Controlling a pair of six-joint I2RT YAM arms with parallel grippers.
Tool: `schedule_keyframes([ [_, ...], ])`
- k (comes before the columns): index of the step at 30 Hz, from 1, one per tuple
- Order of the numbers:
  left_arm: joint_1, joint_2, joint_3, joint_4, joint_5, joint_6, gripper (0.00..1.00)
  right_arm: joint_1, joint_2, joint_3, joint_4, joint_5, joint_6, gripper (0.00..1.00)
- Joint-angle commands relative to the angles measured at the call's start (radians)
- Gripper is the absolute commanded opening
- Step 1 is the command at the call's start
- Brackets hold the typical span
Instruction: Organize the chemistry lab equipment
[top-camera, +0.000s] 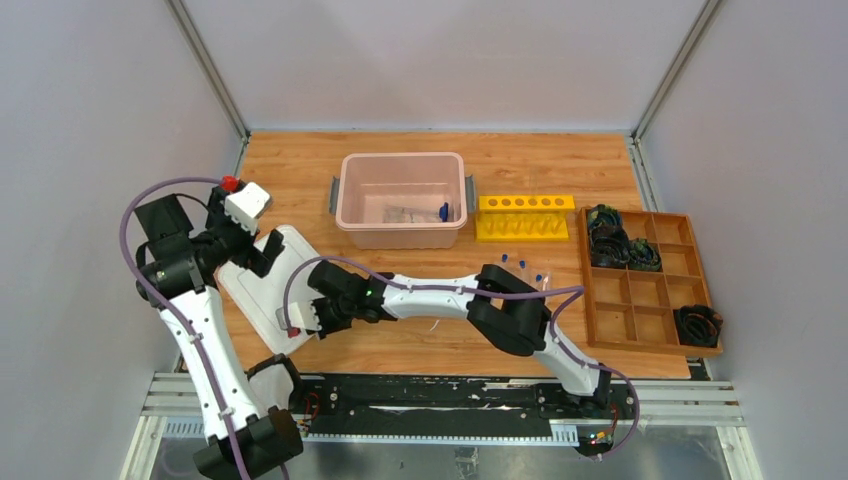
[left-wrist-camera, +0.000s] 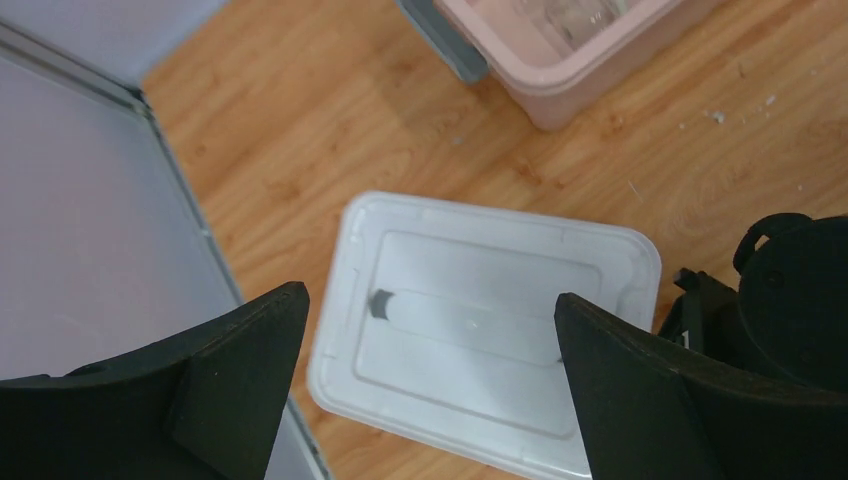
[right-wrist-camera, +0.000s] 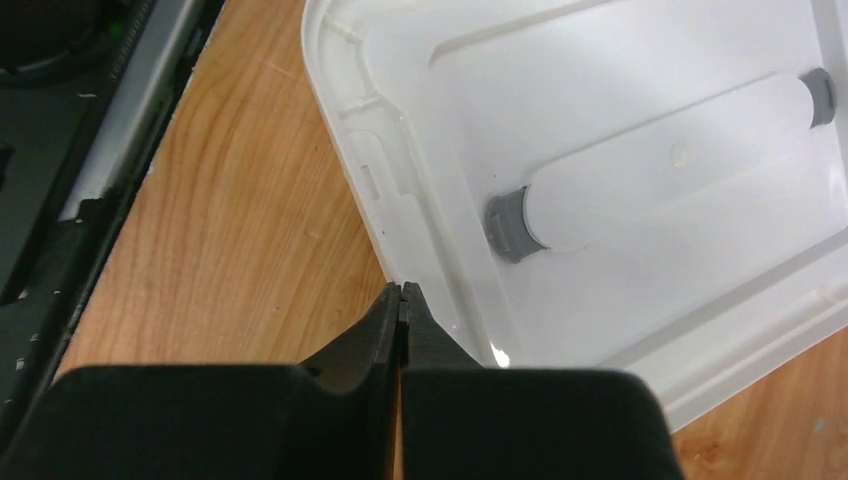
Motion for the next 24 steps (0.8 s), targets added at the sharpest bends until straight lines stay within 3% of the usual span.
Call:
schedule_keyframes([
  [1,0.007,-0.050,0.117,-0.008,0.099,-0.012,1.00,-0.067,-0.123,-0.077,0.136,-0.143,0.218,0.00],
  [9,0.006,-0.120,0.186,-0.247,0.125,0.246,1.00,-0.159,-0.304,-0.287,0.404,-0.303,0.418,0.00],
  [14,0.006,-0.165,0.089,-0.334,0.096,0.371,1.00,-0.168,-0.328,-0.267,0.332,-0.310,0.384,0.01],
  [16,0.004,-0.178,0.001,-0.345,0.077,0.377,1.00,-0.176,-0.340,-0.276,0.310,-0.265,0.410,0.17],
  [20,-0.039,-0.199,-0.162,-0.354,0.038,0.403,0.95,-0.193,-0.440,-0.405,0.374,-0.159,0.509,0.59],
  [24,-0.140,-0.118,-0.219,-0.353,-0.007,0.371,0.88,-0.193,-0.605,-0.577,0.419,0.016,0.593,0.74],
])
